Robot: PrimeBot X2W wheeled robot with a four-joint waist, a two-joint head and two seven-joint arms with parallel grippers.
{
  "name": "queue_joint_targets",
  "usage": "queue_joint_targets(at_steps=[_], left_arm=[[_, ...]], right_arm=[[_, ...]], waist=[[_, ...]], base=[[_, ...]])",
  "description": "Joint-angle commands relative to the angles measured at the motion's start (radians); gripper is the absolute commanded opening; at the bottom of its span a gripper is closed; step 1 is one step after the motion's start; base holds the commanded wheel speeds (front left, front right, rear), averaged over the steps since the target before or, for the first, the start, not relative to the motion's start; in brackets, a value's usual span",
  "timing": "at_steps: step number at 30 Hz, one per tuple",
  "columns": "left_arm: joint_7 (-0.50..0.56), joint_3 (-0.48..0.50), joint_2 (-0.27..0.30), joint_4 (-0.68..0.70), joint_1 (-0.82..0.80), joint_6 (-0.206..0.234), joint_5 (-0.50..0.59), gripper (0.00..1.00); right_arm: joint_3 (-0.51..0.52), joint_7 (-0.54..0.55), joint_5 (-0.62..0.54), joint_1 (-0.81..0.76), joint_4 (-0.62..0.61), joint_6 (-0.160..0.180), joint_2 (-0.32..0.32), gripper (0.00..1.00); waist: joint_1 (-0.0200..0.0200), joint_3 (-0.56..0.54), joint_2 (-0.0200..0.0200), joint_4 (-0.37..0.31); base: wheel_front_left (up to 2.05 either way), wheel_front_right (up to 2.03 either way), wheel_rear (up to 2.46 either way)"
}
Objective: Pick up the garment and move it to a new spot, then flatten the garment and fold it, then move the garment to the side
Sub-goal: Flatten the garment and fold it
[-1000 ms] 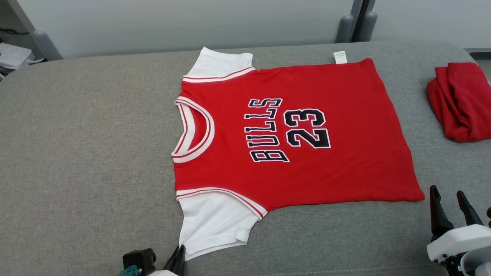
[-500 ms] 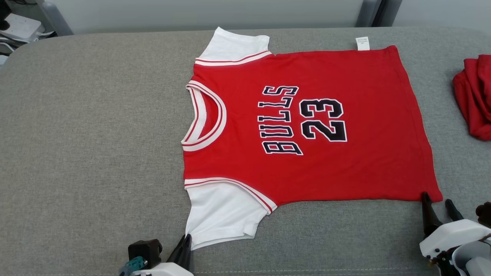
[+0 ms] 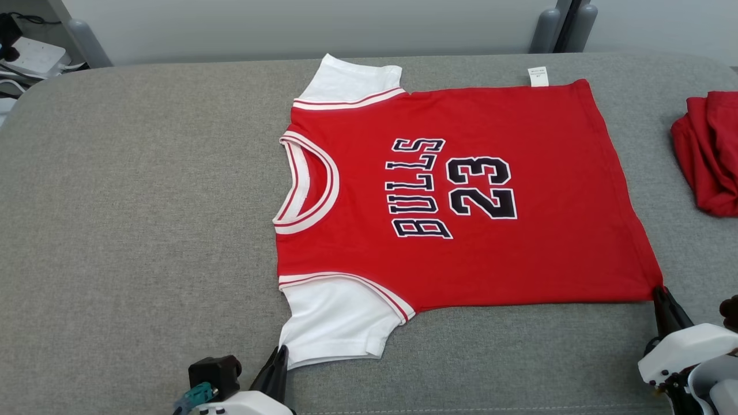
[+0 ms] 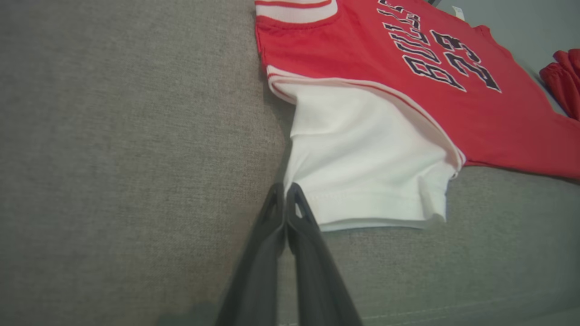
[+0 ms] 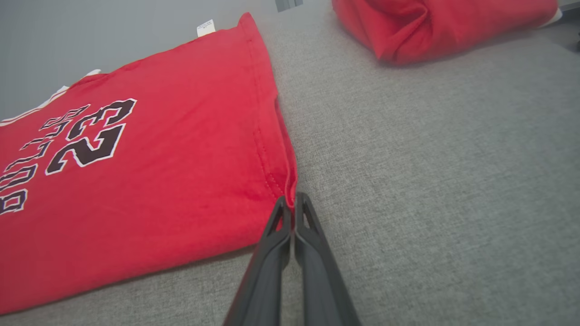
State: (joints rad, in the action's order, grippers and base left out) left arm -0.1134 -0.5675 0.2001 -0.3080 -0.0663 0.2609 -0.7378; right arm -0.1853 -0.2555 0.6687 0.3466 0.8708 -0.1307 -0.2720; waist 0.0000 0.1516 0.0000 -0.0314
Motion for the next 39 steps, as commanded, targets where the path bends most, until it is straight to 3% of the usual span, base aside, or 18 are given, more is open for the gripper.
queue_joint_targets(at_steps=[1, 6, 16, 19, 21, 24, 29, 39], left_arm=[[-0.001, 0.036, 0.014, 0.032, -0.007, 0.004, -0.01, 0.0], [0.039, 0.042, 0.049, 0.144, 0.039, 0.004, -0.036, 0.0], [0.198, 0.047, 0.187, 0.526, 0.214, 0.065, -0.093, 0.0], [0.216, 0.045, 0.202, 0.562, 0.23, 0.07, -0.099, 0.0], [0.264, 0.046, 0.248, 0.663, 0.271, 0.091, -0.108, 0.0], [0.286, 0.06, 0.264, 0.736, 0.284, 0.102, -0.128, 0.0], [0.256, 0.095, 0.221, 0.735, 0.225, 0.08, -0.16, 0.0], [0.168, 0.096, 0.068, 0.512, -0.025, -0.012, -0.171, 0.0]], right_arm=[[-0.019, -0.006, -0.012, -0.012, -0.032, 0.0, -0.03, 0.0], [-0.017, -0.006, -0.019, -0.076, -0.107, 0.0, -0.062, 0.0], [0.001, -0.006, 0.0, -0.27, -0.274, 0.0, -0.145, 0.0], [-0.006, -0.006, 0.004, -0.289, -0.291, 0.0, -0.157, 0.0], [-0.019, 0.002, 0.032, -0.338, -0.339, 0.0, -0.199, 0.0], [0.0, 0.008, 0.064, -0.36, -0.379, 0.0, -0.227, 0.0], [0.039, 0.036, 0.115, -0.323, -0.408, 0.0, -0.216, 0.0], [0.052, 0.101, 0.118, -0.101, -0.306, 0.0, -0.136, 0.0]], waist=[[0.0, -0.003, 0.0, 0.001], [0.0, -0.016, 0.0, 0.003], [0.0, -0.039, 0.0, 0.015], [0.0, -0.037, 0.0, 0.014], [0.0, -0.032, 0.0, 0.011], [0.0, -0.025, 0.0, 0.006], [0.0, -0.01, 0.0, -0.01], [0.0, 0.045, 0.0, -0.02]], base=[[0.0, 0.0, 0.0], [0.0, 0.0, 0.0], [0.0, 0.0, 0.0], [0.0, 0.0, 0.0], [0.0, 0.0, 0.0], [0.0, 0.0, 0.0], [0.0, 0.0, 0.0], [0.0, 0.0, 0.0]])
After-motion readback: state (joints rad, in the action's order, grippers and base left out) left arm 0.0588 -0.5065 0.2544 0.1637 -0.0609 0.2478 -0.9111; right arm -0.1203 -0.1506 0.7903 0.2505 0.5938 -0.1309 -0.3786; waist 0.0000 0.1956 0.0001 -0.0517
